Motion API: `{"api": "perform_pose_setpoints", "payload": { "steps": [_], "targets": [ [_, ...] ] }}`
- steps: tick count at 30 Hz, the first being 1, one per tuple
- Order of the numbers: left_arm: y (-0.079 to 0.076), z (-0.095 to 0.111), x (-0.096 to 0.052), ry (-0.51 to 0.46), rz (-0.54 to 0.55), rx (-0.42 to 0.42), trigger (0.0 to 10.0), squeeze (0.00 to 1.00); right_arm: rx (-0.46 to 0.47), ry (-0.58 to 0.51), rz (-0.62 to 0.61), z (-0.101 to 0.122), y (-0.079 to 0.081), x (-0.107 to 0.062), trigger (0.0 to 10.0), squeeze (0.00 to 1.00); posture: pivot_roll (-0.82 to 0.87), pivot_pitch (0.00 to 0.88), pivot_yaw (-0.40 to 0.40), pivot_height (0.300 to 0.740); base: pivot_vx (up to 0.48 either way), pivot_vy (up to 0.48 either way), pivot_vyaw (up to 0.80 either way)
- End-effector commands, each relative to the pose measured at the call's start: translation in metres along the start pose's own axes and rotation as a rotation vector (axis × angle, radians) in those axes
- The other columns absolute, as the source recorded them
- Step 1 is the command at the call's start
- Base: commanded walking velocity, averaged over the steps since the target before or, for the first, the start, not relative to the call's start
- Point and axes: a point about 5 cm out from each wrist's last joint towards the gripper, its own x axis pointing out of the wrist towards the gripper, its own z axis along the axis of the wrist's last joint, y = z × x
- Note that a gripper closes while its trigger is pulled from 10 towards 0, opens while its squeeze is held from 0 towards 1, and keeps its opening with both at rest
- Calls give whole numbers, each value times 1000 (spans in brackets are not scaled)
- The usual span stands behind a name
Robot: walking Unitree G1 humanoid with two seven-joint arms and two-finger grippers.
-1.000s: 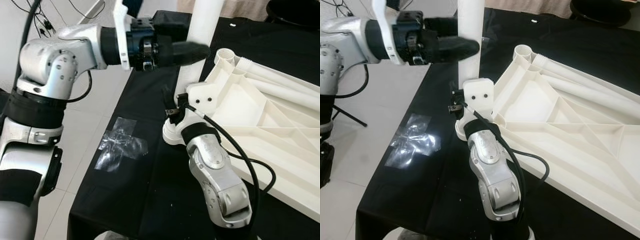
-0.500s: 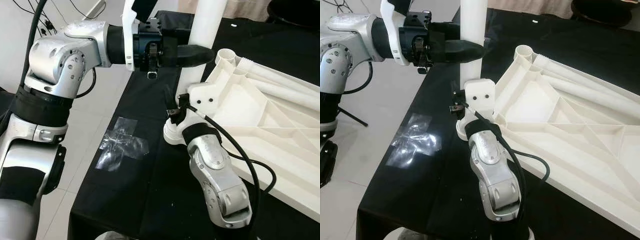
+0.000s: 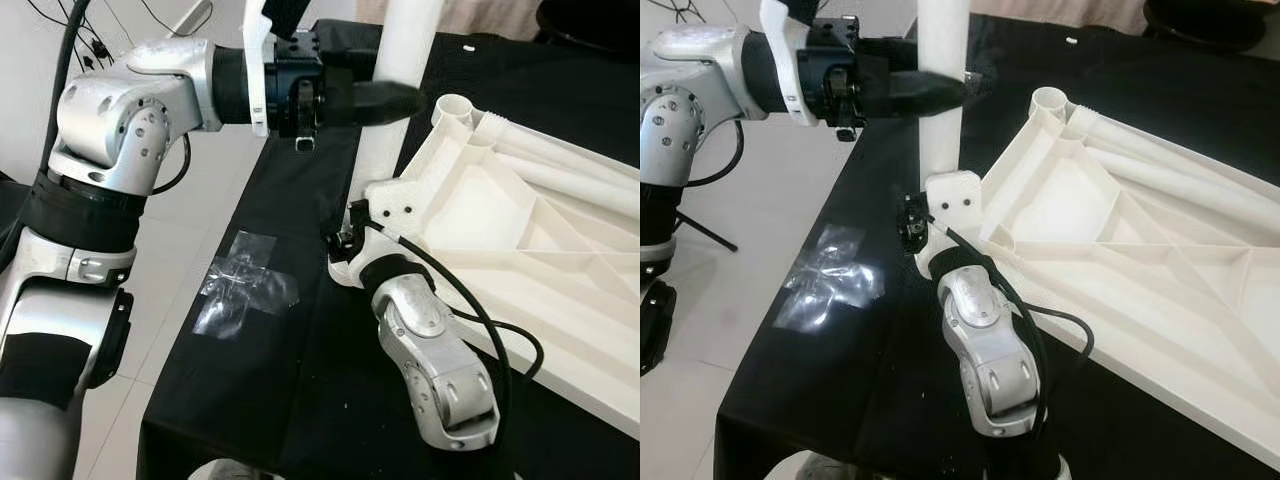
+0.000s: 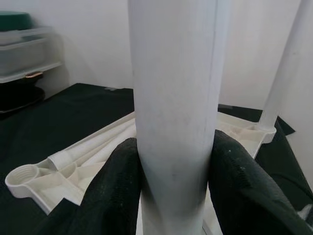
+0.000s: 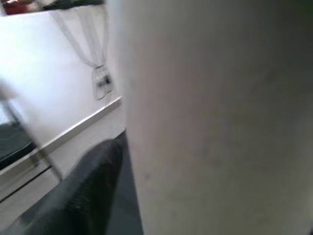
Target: Building children table
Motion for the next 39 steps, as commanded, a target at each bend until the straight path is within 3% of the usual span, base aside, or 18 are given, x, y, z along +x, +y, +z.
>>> {"api": "perform_pose_setpoints", "payload": {
  "steps": [1,3,4,7,8,9,14,19,20,22,26,36,37,39],
  "targets": [
    [-9,-5,14,39,-86,8,0,0,19,20,40,-2,1,5,10000,1000,64,266,12,740,0,0,0],
    [-9,-5,14,37,-88,7,0,0,16,11,78,2,-1,9,10000,1000,64,266,12,740,0,0,0],
    [-10,-6,16,34,-93,4,0,0,1,-2,221,13,-12,22,10000,1000,62,267,11,740,0,0,0],
    [-10,-7,17,33,-96,3,0,0,-3,-6,277,17,-16,27,10000,1000,62,267,11,740,0,0,0],
    [-9,-8,17,33,-97,2,0,0,-22,-6,347,21,-20,32,10000,816,60,268,11,740,0,0,0],
    [-7,-11,17,31,-98,-1,0,0,-62,-1,418,25,-25,37,10000,0,62,267,12,740,0,0,0],
    [-1,-16,17,31,-97,-10,0,0,-129,18,570,34,-39,50,10000,0,61,265,15,740,0,0,0],
    [-1,-19,18,29,-104,-14,0,0,-95,45,720,41,-48,63,10000,0,61,267,20,740,0,0,0],
    [-5,-19,19,26,-112,-13,0,0,-49,58,828,40,-47,64,275,0,61,267,20,740,0,0,0],
    [-5,-19,19,26,-112,-13,0,0,-49,58,828,40,-47,64,275,0,61,267,20,740,0,0,0],
    [-10,-18,19,21,-127,-10,0,0,-39,64,974,37,-46,64,0,0,64,268,26,740,0,0,0],
    [-12,-18,16,9,-144,-3,0,0,-40,63,1024,32,-43,71,0,0,68,267,28,740,0,0,0],
    [-8,-20,14,10,-114,-8,10000,1000,-36,53,1004,30,-43,72,0,0,66,268,28,740,0,0,0],
    [-7,-21,13,14,-107,-14,10000,1000,-29,49,982,30,-44,72,0,0,64,269,26,740,0,0,0]
  ]
}}
